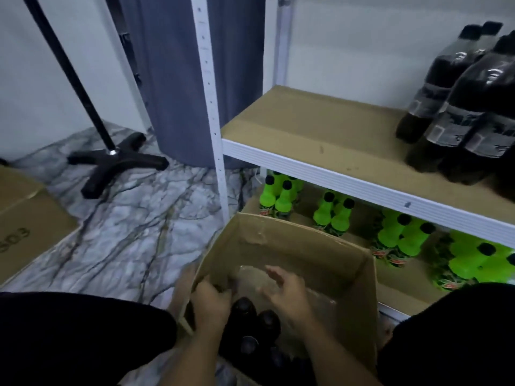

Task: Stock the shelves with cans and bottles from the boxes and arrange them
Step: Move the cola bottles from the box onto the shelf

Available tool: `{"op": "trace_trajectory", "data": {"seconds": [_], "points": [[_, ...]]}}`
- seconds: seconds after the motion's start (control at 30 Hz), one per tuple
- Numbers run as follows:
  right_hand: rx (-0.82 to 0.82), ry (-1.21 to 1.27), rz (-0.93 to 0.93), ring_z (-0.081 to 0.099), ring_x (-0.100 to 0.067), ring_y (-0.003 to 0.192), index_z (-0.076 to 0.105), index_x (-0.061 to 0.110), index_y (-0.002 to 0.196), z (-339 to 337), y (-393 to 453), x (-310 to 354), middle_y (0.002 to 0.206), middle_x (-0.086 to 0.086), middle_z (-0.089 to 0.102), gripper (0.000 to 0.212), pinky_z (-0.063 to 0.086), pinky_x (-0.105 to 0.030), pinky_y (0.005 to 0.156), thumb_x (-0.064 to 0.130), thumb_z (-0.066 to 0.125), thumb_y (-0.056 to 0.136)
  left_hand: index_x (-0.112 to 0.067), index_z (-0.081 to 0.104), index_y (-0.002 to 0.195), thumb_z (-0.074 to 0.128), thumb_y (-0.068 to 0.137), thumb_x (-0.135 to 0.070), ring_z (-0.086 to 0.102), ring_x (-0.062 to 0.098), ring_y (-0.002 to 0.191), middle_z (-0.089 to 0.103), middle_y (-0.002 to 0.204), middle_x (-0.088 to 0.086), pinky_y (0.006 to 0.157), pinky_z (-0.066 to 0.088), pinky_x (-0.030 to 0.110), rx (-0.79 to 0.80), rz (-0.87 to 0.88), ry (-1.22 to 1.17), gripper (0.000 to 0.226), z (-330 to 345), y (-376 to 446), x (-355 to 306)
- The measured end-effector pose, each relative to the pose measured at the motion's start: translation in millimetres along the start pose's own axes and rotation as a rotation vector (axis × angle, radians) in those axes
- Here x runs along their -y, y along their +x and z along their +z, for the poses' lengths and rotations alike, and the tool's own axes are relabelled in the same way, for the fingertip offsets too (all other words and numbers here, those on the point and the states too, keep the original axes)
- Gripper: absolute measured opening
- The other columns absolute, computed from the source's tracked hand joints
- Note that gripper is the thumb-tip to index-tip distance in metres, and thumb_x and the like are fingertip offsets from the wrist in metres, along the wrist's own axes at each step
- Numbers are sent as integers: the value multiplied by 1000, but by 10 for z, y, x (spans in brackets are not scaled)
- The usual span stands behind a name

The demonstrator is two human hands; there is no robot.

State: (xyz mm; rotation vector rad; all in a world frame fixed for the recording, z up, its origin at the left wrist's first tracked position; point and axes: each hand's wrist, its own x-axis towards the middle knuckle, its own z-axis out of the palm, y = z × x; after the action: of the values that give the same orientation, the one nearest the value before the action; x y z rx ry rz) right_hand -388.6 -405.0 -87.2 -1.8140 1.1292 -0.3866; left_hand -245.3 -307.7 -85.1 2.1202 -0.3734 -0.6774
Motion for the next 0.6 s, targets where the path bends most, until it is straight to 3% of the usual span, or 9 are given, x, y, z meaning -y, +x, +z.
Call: {"op": "trace_trajectory", "data": {"seconds": [0.17,0.27,0.33,0.43,0.5,0.6], "points": [[244,-8,-24,58,-1,100,73,7,113,348,56,-5,100,11,65,43,41,0,78,5,85,72,7,70,112,75,86,-2,67,37,109,71,115,24,85,48,36,-76,-246,-12,28,116,103,185],[322,-72,-85,62,-2,93,75,25,91,428,97,-110,89,20,68,29,51,-20,83,20,86,65,5,71,111,79,86,-7,66,35,103,72,112,23,78,43,31,-119,-289,-31,29,185,133,213],[374,-121,-114,64,-5,84,67,26,80,475,111,-190,82,17,68,22,53,-32,74,25,79,61,4,71,106,78,87,-8,60,25,89,71,101,17,72,36,25,-146,-270,-62,23,216,133,256],[350,-77,-110,69,-17,85,66,16,86,555,142,-281,84,3,71,30,56,-43,74,28,73,60,-1,76,101,77,87,-6,53,14,83,74,95,10,75,37,23,-140,-90,-30,15,219,129,337],[334,-34,-115,69,-14,84,67,17,84,565,117,-267,84,5,71,26,56,-40,74,27,73,61,-3,78,102,77,87,-5,56,14,81,77,97,14,77,39,23,-125,-27,1,15,202,121,380],[249,31,-91,60,3,72,65,29,73,518,74,-219,72,17,66,19,48,-20,69,20,79,64,-3,78,102,77,86,-1,67,23,86,77,99,17,78,40,24,-128,56,2,17,196,120,411]]}}
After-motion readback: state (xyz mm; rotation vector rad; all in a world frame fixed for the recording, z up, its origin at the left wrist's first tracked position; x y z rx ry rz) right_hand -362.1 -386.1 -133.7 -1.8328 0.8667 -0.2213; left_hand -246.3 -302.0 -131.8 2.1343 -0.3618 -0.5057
